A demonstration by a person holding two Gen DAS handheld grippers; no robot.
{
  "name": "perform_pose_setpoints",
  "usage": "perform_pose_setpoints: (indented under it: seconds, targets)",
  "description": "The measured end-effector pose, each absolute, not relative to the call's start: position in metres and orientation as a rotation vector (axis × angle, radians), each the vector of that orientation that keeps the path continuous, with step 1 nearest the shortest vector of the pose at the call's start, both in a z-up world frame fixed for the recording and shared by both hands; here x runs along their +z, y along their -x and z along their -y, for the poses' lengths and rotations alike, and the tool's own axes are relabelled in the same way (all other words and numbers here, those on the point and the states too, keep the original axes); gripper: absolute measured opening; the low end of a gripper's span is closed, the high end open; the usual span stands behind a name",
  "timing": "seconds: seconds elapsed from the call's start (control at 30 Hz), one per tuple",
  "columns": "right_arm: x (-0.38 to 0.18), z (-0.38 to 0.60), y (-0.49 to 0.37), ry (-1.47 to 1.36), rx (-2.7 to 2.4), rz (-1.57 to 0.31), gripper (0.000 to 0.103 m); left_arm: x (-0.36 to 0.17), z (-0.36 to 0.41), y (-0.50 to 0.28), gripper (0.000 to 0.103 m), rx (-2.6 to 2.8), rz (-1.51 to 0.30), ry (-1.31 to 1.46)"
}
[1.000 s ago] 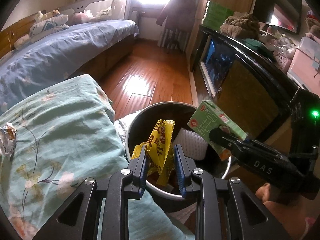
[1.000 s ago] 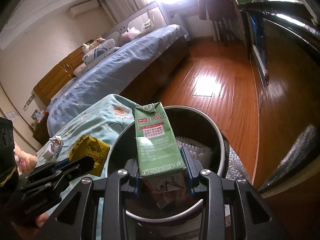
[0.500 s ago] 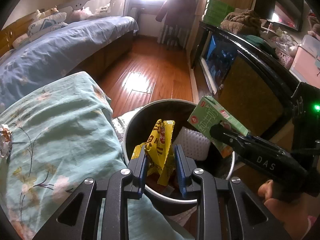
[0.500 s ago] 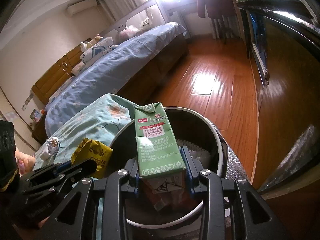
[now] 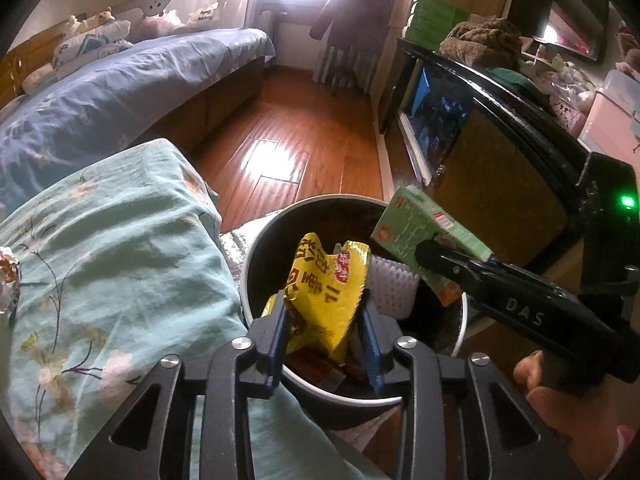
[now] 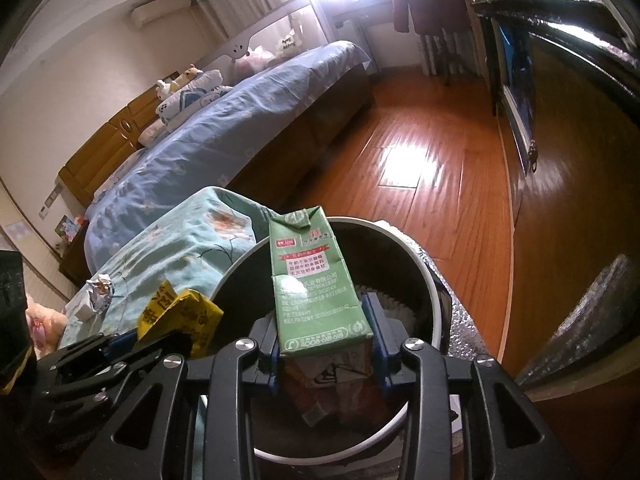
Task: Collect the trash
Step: 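Open both tools to drop the yellow wrapper and green carton into the bin, then move both tools back to the trash on the bed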
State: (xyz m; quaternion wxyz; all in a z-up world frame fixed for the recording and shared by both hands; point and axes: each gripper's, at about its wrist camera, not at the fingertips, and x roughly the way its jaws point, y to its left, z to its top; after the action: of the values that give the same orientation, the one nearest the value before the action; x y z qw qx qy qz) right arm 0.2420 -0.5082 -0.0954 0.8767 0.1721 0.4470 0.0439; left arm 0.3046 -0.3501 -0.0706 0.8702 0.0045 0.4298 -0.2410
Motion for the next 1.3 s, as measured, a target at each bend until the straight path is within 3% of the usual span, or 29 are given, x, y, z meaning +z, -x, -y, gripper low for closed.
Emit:
perform_pose_setpoints:
  seconds: [0.07,0.1,0.2,0.37,0.43,0.47,1.3]
  targets:
    - [-0.096,0.510,-0.241,-0.369,0.087,-0.936,0.038,-0.069,0.347,-0.303,0.052,-0.503,-0.897,-0.001]
    - [-0.096,0.511,-0.241,-0.380,0.087,-0.936,0.044,-0.069,0.345,-0.301,0.055,-0.499,-0.891,0.004]
    - [-0.093,0.511,-0.235,-0.392,0.075,-0.918,0.058,-0.068,0.338,-0.297,0.058,-0.495,-0.890,0.019]
    - [-0.085,0.508,-0.227,-0.415,0.079,-0.898,0.066,-0.067,0.317,-0.286,0.061,-0.470,-0.881,0.043]
    - [-0.081,0.504,-0.223,-0.423,0.085,-0.884,0.081,-0.067,0.304,-0.278,0.061,-0.457,-0.872,0.061]
    - [-0.079,0.500,-0.221,-0.432,0.093,-0.881,0.083,-0.067,0.294,-0.273,0.061,-0.438,-0.864,0.067]
    - [-0.075,0.330,-0.217,-0.343,0.406,-0.938,0.084,-0.064,0.106,-0.186,0.065,-0.105,-0.820,0.246]
